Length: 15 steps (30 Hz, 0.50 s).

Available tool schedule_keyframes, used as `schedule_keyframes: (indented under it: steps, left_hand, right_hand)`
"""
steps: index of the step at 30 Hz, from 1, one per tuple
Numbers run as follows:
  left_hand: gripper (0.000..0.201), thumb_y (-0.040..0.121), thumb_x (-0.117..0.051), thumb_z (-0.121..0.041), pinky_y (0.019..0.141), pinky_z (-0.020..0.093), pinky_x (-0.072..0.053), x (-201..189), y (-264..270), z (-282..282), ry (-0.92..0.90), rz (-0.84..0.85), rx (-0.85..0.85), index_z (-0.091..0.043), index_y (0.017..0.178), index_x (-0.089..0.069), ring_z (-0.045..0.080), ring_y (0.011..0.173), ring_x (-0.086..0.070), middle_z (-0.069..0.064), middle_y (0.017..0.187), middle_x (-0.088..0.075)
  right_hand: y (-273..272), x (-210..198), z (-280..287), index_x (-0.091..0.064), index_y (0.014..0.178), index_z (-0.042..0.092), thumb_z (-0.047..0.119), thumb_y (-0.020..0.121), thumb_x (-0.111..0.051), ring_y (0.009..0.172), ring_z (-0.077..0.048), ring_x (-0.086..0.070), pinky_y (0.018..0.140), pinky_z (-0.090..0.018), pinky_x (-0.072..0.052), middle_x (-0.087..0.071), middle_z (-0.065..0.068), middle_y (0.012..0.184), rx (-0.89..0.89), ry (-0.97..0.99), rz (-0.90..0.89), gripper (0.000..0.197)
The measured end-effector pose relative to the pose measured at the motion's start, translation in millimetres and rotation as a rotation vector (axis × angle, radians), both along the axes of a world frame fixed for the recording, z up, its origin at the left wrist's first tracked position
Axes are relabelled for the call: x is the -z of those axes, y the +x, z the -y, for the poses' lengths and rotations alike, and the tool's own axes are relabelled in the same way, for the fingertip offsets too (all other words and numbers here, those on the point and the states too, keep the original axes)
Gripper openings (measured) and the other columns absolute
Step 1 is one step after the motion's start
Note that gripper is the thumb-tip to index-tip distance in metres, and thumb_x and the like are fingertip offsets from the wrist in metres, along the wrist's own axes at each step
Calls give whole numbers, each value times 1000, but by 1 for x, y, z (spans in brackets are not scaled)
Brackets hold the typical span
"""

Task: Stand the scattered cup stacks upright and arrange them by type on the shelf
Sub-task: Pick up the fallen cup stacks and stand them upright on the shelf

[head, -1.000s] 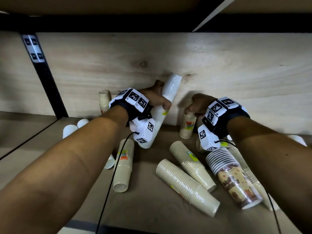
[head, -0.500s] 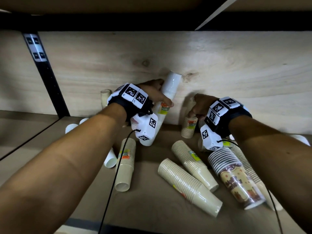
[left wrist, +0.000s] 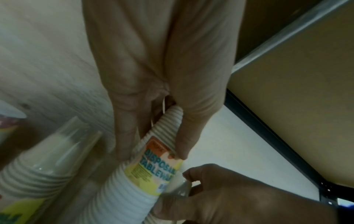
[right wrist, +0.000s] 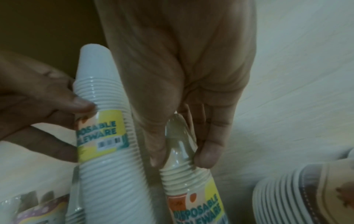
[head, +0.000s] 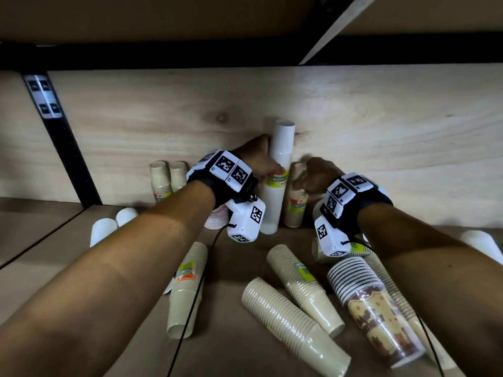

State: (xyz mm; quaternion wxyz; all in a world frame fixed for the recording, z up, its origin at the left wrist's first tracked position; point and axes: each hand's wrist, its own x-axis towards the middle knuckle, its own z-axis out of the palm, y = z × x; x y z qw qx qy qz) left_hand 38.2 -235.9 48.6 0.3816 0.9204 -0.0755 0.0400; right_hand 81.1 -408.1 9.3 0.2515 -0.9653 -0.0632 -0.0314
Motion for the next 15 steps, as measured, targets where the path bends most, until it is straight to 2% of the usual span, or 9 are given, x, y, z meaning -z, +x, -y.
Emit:
schedule_keyframes:
  steps: [2, 4, 8, 10, 12, 15]
  left_hand:
    - [65, 64, -80, -23, 70, 48, -60, 1, 4, 2, 21, 4, -9, -14, 120, -47, 27, 88, -69, 10, 108, -63]
    - [63, 65, -80, -23, 72, 47, -60, 1, 10, 1, 42, 15, -23, -13, 118, -48, 27, 89, -68, 10, 108, -62]
    - [63, 71, -80, -21, 76, 44, -60, -2, 17, 1, 63, 32, -57, -11, 123, -46, 26, 92, -66, 9, 111, -61]
    - [65, 71, -80, -21, 79, 44, -59, -1, 22, 1, 78, 52, -84, -10, 125, -45, 27, 95, -66, 9, 112, -60]
    - [69, 71, -80, -20, 82, 45, -57, 1, 26, 1, 65, 68, -96, -10, 128, -43, 29, 100, -64, 10, 117, -59]
    - [73, 72, -79, -19, 81, 46, -58, 5, 31, 0, 45, 74, -98, -10, 132, -39, 30, 103, -62, 11, 120, -57]
  right_hand:
    - [2, 4, -2, -43, 139, 14, 30, 75, -79, 123, -31, -53, 94, -36, -48, -54, -10, 134, 9, -36, 22, 75]
    - [4, 7, -3, -47, 135, 14, 35, 74, -79, 122, -31, -54, 97, -36, -47, -56, -10, 132, 3, -68, 52, 72]
    - [7, 12, 0, -59, 121, 9, 37, 79, -74, 113, -33, -58, 80, -30, -42, -62, -15, 121, 23, -67, 48, 54]
    - [8, 11, 1, -59, 120, 10, 37, 77, -75, 111, -32, -59, 77, -29, -43, -62, -14, 120, 30, -39, 44, 53]
    - [8, 9, 0, -55, 128, 13, 34, 74, -77, 114, -31, -59, 87, -35, -51, -61, -10, 126, 21, 14, 37, 62]
    - [9, 8, -1, -47, 137, 14, 34, 73, -80, 122, -29, -55, 99, -41, -49, -57, -8, 132, 7, 28, 27, 74]
